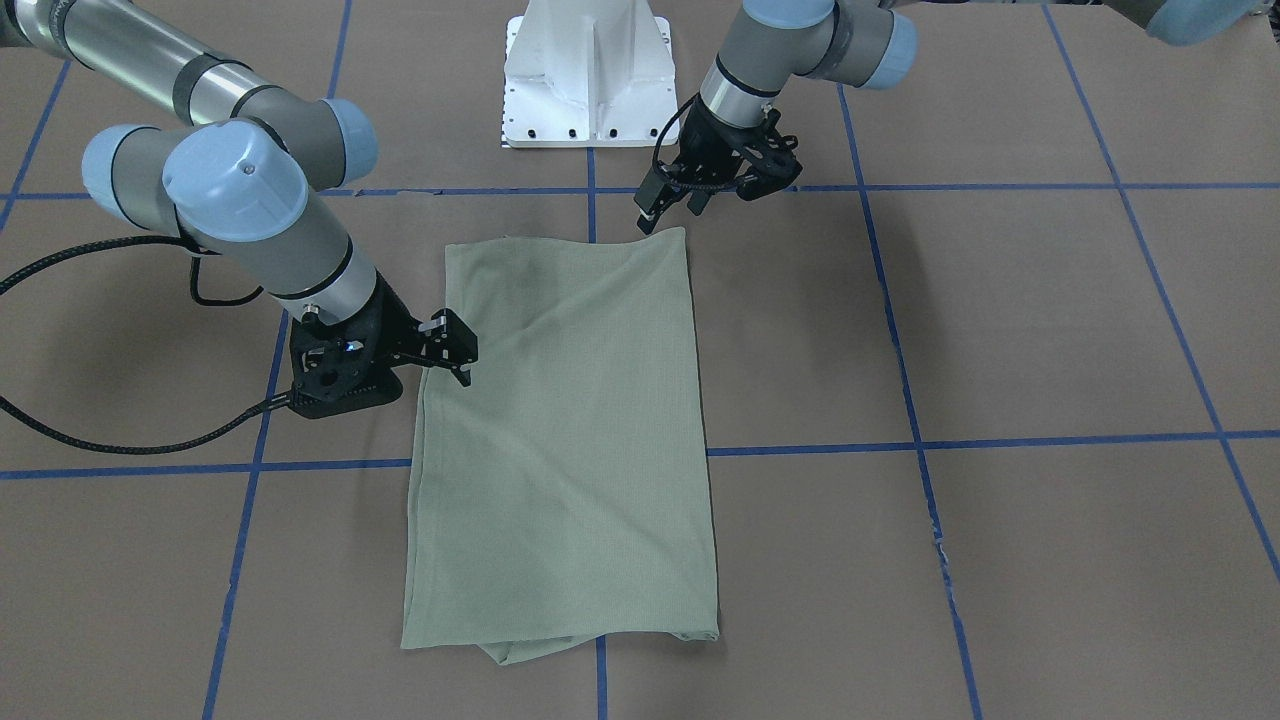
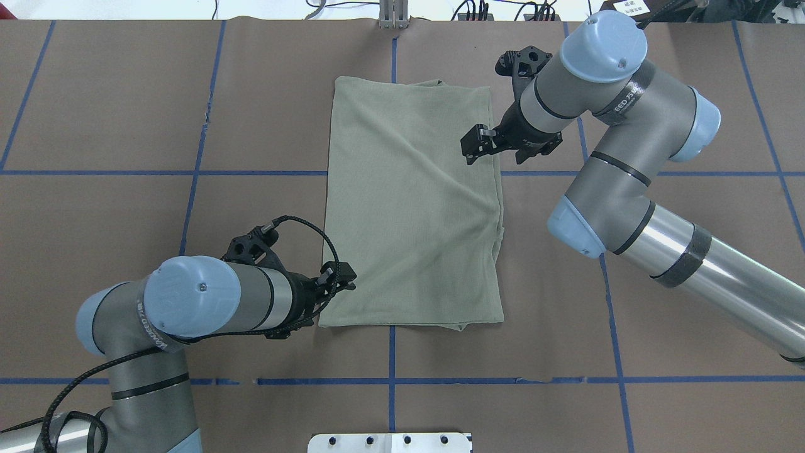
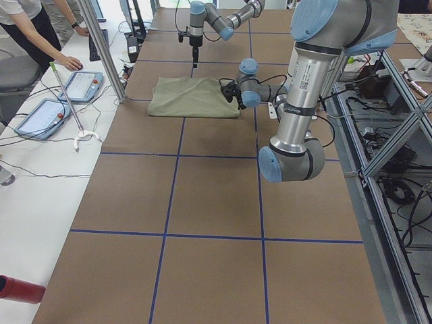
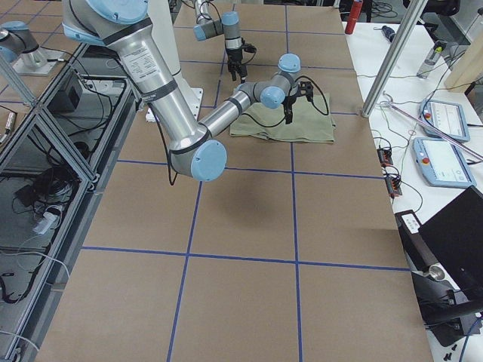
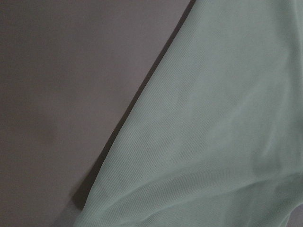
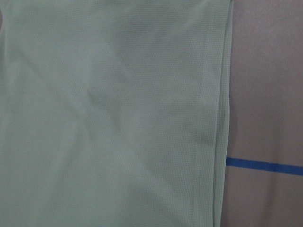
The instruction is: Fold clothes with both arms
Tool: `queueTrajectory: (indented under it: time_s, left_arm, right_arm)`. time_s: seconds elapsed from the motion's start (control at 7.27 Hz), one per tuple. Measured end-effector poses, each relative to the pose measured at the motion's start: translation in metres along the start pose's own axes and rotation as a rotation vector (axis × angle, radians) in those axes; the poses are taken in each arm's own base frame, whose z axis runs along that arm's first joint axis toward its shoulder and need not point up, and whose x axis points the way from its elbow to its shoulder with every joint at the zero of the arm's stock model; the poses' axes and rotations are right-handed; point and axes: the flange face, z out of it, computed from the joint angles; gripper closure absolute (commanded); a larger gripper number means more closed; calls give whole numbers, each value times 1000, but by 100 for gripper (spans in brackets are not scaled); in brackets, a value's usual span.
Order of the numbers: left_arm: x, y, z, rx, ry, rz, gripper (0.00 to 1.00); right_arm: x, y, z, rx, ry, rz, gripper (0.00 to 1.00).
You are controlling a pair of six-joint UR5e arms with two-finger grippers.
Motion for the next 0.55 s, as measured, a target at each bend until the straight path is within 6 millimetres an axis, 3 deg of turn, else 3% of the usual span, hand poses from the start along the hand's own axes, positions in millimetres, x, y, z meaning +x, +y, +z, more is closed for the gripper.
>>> queueTrajectory:
  time_s: [0.28,0.55]
  left_arm:
    - [-10,-8,24,58,-34,7,4]
    - [-11,-6,30,66,-41,17,8]
  right_arm:
    - [-4,6,5,0,4,4,0]
    - [-4,9,10,0,12,4,0]
